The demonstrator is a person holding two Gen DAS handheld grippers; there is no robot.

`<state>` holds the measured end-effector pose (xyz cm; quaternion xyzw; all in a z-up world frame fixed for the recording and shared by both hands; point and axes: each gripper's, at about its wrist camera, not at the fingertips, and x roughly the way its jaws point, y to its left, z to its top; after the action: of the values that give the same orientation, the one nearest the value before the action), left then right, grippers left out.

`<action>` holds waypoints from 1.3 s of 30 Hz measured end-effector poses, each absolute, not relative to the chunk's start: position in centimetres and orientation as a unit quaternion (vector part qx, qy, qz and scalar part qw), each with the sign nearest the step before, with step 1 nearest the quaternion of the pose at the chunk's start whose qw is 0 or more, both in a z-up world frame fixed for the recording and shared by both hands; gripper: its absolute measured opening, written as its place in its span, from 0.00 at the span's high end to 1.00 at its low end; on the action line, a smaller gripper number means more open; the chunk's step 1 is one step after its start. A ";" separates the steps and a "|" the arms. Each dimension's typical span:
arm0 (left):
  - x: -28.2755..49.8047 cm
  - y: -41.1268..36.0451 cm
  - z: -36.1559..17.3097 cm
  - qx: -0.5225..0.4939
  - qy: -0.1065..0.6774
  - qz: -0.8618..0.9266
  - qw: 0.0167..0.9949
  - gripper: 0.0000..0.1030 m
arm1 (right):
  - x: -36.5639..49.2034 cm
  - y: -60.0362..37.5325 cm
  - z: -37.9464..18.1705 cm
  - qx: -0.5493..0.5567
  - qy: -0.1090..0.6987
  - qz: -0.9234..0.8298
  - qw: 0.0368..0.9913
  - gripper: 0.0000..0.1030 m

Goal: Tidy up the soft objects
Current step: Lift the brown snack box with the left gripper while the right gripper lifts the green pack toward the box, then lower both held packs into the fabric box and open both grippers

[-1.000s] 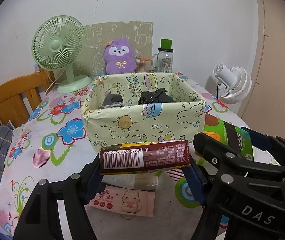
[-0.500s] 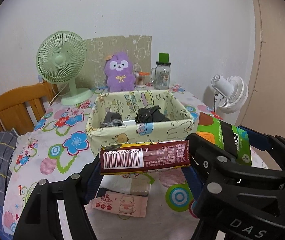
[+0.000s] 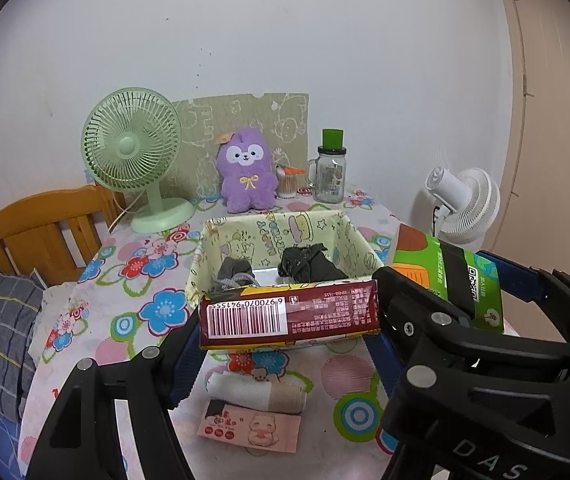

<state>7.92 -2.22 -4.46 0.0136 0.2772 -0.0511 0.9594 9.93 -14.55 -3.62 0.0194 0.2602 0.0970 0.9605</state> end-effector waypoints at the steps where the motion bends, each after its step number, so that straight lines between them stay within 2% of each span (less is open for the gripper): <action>1: 8.0 -2.2 -4.3 0.013 0.276 -0.050 0.960 0.26 | 10.0 -14.5 -3.5 0.019 0.259 0.097 0.961 0.16; 39: 15.6 -0.3 -4.7 -0.006 0.284 -0.040 0.958 0.26 | 18.6 -12.2 -4.1 0.002 0.274 0.099 0.957 0.16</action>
<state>15.61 -0.26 -4.69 -0.0063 0.2844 -0.0404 0.9578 18.57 -12.20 -4.10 0.0017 0.2741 0.0991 0.9566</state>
